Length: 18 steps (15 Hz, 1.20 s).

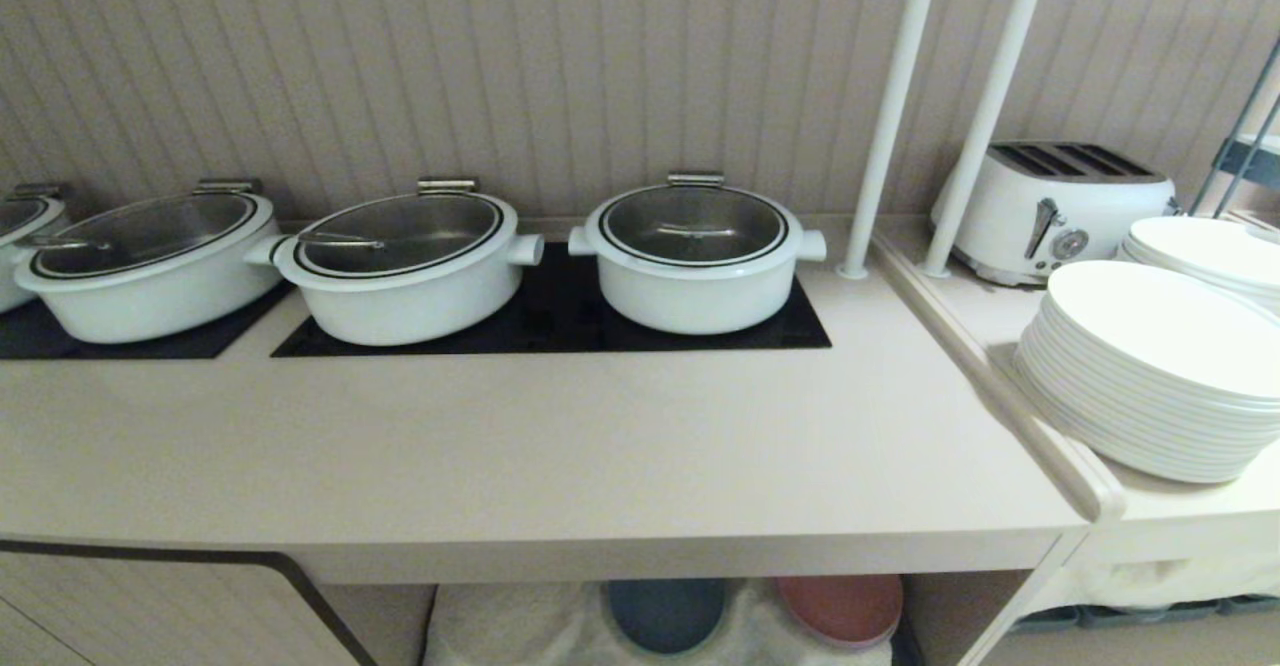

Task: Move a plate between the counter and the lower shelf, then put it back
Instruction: Put the plate in the cupboard

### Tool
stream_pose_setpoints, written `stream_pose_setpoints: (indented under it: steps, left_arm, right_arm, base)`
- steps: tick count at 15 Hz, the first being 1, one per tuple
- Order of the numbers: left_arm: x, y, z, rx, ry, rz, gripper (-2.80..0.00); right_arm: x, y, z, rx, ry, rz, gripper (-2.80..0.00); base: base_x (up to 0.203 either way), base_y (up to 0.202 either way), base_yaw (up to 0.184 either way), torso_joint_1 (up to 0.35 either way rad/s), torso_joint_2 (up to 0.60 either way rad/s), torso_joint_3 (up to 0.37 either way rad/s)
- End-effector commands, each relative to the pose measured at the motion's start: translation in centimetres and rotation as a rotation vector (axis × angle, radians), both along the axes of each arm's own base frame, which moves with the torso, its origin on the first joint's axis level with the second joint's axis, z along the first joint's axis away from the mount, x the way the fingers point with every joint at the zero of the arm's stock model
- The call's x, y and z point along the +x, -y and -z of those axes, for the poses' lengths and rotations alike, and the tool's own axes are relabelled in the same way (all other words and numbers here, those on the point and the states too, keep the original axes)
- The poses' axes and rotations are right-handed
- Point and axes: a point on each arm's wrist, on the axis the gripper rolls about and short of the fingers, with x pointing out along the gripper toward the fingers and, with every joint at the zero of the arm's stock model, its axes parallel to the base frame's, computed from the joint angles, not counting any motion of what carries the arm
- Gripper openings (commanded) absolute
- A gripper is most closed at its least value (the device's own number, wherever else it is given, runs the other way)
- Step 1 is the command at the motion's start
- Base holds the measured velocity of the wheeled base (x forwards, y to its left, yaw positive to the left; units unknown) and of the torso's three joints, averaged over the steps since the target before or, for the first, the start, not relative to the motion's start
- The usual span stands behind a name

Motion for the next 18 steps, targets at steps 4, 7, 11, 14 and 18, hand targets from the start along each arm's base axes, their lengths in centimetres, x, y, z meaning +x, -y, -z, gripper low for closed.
stream_pose_setpoints:
  steps: [4,7,11,14,18]
  left_arm:
    - [0.0,0.0,0.01,-0.001,0.0,-0.001,-2.8]
    - [-0.01,0.0,-0.02,-0.001,0.001,-0.001,-2.8]
    - [0.0,0.0,0.02,-0.001,0.0,-0.001,-2.8]
    - [0.0,0.0,0.02,-0.001,0.0,-0.001,-2.8]
    - [0.0,0.0,0.02,-0.001,0.0,-0.001,-2.8]
  right_arm:
    - [0.44,-0.11,0.17,-0.006,-0.025,-0.003,-2.8]
    - [0.33,-0.08,0.35,-0.009,-0.031,-0.004,-2.8]
    - [0.29,-0.07,0.78,-0.008,-0.026,-0.006,-2.8]
    - [0.23,-0.06,0.88,-0.009,-0.031,-0.006,-2.8]
    - [0.17,-0.04,0.95,-0.01,-0.032,-0.007,-2.8]
  base:
    - [0.0,0.0,0.0,0.0,0.0,0.0]
    - [0.0,0.0,0.0,0.0,0.0,0.0]
    - [0.0,0.0,0.0,0.0,0.0,0.0]
    - [0.0,0.0,0.0,0.0,0.0,0.0]
    - [0.0,0.0,0.0,-0.084,0.16,0.084]
